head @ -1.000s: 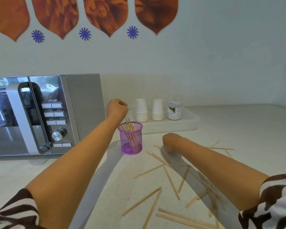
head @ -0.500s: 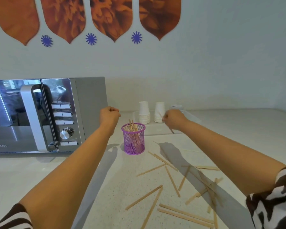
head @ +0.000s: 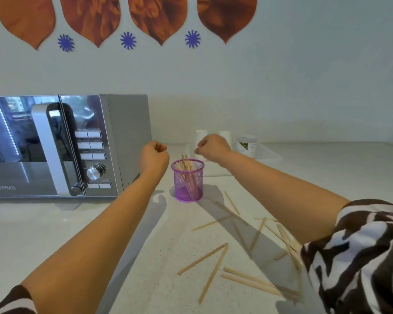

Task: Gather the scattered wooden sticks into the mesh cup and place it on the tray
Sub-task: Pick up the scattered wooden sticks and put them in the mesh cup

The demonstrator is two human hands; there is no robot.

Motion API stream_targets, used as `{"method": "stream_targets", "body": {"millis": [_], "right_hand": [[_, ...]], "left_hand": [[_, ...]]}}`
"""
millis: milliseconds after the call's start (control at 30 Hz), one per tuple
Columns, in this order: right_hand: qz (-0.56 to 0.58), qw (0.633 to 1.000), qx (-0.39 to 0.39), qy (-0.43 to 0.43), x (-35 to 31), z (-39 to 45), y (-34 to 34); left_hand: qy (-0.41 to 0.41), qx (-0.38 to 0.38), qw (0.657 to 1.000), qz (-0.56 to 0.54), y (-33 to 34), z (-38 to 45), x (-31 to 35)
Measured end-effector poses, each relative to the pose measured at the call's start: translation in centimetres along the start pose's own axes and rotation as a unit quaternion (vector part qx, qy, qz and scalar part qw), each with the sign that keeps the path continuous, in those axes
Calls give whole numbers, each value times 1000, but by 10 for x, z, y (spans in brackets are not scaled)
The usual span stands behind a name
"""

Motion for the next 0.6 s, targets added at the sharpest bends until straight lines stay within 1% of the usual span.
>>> {"method": "stream_targets", "body": {"millis": [67,100,167,200,233,300,367,400,500,600], "right_hand": [[-12,1000,12,2,15,-8,-20],[-24,1000,7,8,29,-16,-31],[-73,997,-22,21,54,-27,-51],[-97,994,-36,34,68,-34,-61],[-116,990,-48,59,87,-45,-71],[-130,983,-65,112,125,-65,-85],[-150,971,-87,164,165,-87,-93],[-164,965,-98,180,183,-98,-94],[-169,953,-121,222,220,-128,-86],[-210,939,-126,239,243,-151,-74]], "left_hand": [[33,-12,999,18,2,-8,8],[45,-30,998,26,8,-15,11],[67,-77,992,68,14,-25,18],[71,-113,986,105,19,-30,20],[70,-159,974,145,27,-39,22],[64,-257,940,214,38,-58,20],[65,-343,904,247,50,-80,13],[66,-372,890,254,54,-90,8],[69,-409,861,293,58,-108,-10],[50,-434,830,347,57,-126,-24]]}}
Point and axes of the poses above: each hand's wrist, its own z-axis towards the middle knuckle, its own y-axis out of the palm, x = y × z, the point moved 3 cm from there along z, towards the middle knuckle, and after that the axes turned 9 degrees about -z, right-handed, at the moved point
